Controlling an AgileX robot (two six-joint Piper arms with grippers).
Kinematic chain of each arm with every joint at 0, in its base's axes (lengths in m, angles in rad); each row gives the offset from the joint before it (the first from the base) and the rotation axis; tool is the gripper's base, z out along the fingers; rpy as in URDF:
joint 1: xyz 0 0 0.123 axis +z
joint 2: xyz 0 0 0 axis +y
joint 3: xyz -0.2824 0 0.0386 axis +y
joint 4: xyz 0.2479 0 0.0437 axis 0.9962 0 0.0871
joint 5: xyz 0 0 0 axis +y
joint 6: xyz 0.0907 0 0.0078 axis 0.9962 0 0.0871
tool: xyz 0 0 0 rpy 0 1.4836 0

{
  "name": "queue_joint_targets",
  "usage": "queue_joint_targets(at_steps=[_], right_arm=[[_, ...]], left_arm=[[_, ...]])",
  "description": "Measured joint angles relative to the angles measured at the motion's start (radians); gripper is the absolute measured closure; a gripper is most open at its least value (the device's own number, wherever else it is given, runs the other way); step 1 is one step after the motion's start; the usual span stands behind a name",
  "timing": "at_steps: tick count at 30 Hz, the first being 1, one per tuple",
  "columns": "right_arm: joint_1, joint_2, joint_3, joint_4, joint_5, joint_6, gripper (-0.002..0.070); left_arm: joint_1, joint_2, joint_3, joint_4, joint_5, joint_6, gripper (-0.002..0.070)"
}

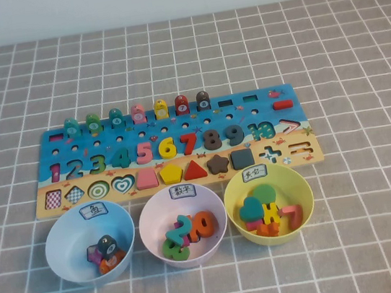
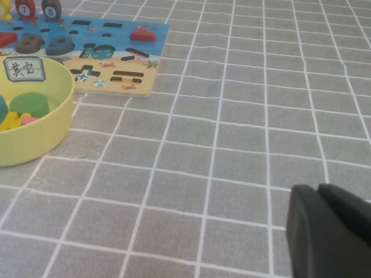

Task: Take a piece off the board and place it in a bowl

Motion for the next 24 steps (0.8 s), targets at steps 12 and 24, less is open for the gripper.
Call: queue_joint_targets(at_steps=[12,24], right_arm=[[0.000,0.000,0.000,0.000,0.000,0.000,0.0694],[0.000,0.000,0.000,0.000,0.000,0.000,0.0694]], left_arm=[[0.000,0.000,0.000,-0.081,-0.044,-0.008,0.0676],[0.000,0.000,0.000,-0.403,-0.205,-0.117,0.0676]])
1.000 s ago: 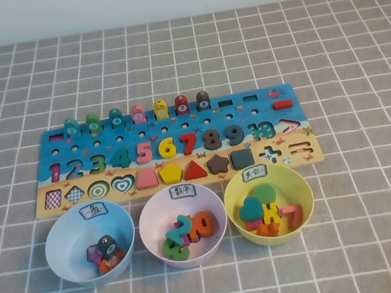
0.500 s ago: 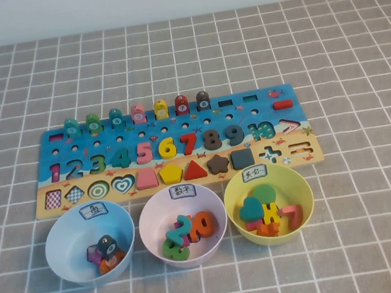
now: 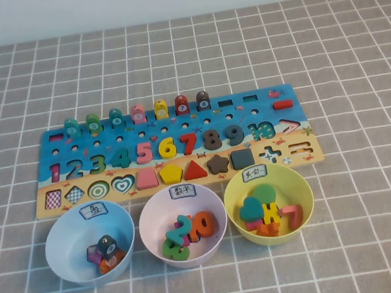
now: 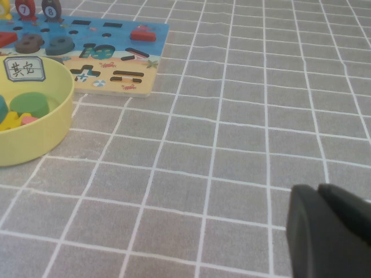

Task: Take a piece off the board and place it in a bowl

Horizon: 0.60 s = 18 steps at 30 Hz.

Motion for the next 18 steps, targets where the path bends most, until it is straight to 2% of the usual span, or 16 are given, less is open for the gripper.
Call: queue_joint_targets(at_steps=[12,18], right_arm=[[0.000,0.000,0.000,0.000,0.001,0.000,0.0694],[0.000,0.000,0.000,0.000,0.001,0.000,0.0694]], left_arm=[[0.000,0.000,-0.002,0.004,-0.052,0.077,0.0676],[0.000,0.144,-0.161,0.004,0.012,0.116,0.0676]])
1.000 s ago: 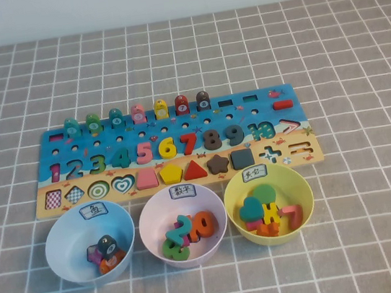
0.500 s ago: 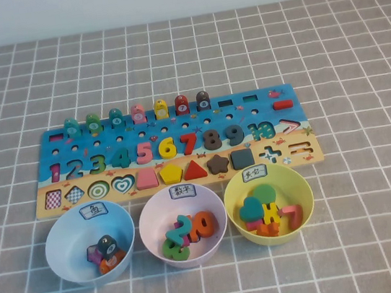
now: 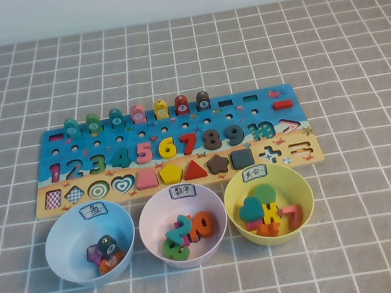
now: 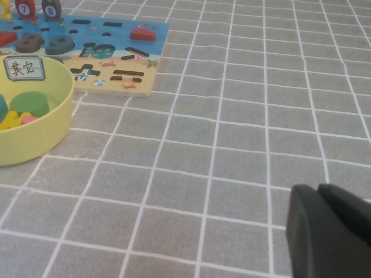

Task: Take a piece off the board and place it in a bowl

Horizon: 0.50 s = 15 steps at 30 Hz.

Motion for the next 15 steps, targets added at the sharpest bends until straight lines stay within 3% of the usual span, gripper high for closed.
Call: queue_joint_targets(at_steps=[15], right_arm=[[0.000,0.000,0.000,0.000,0.002,0.000,0.0694]], left_arm=[[0.000,0.786,-0.608,0.008,0.319,0.187,0.0676]])
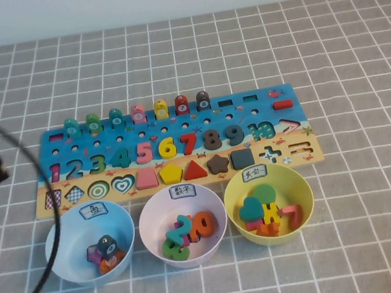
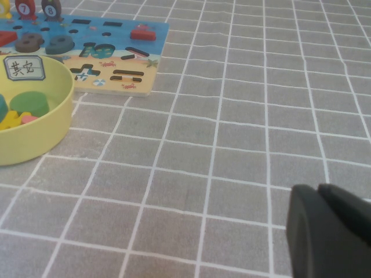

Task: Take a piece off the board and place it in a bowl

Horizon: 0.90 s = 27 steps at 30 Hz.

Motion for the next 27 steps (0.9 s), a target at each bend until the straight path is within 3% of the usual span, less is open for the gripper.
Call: queue_joint_targets(at_steps=[8,15,27], right_arm=[[0.000,0.000,0.000,0.000,0.000,0.000,0.0694],[0.000,0.000,0.000,0.000,0.000,0.000,0.0694],[0.000,0.000,0.000,0.000,0.000,0.000,0.0694]], left_arm=[[0.001,0.417,-0.416,0.082,0.377,0.043,0.0676],[0.001,0.667,-0.767,0.141,0.585,0.023,0.0676],[0.001,1.040,-1.208,0.258,0.772,-0.086,0.0676]])
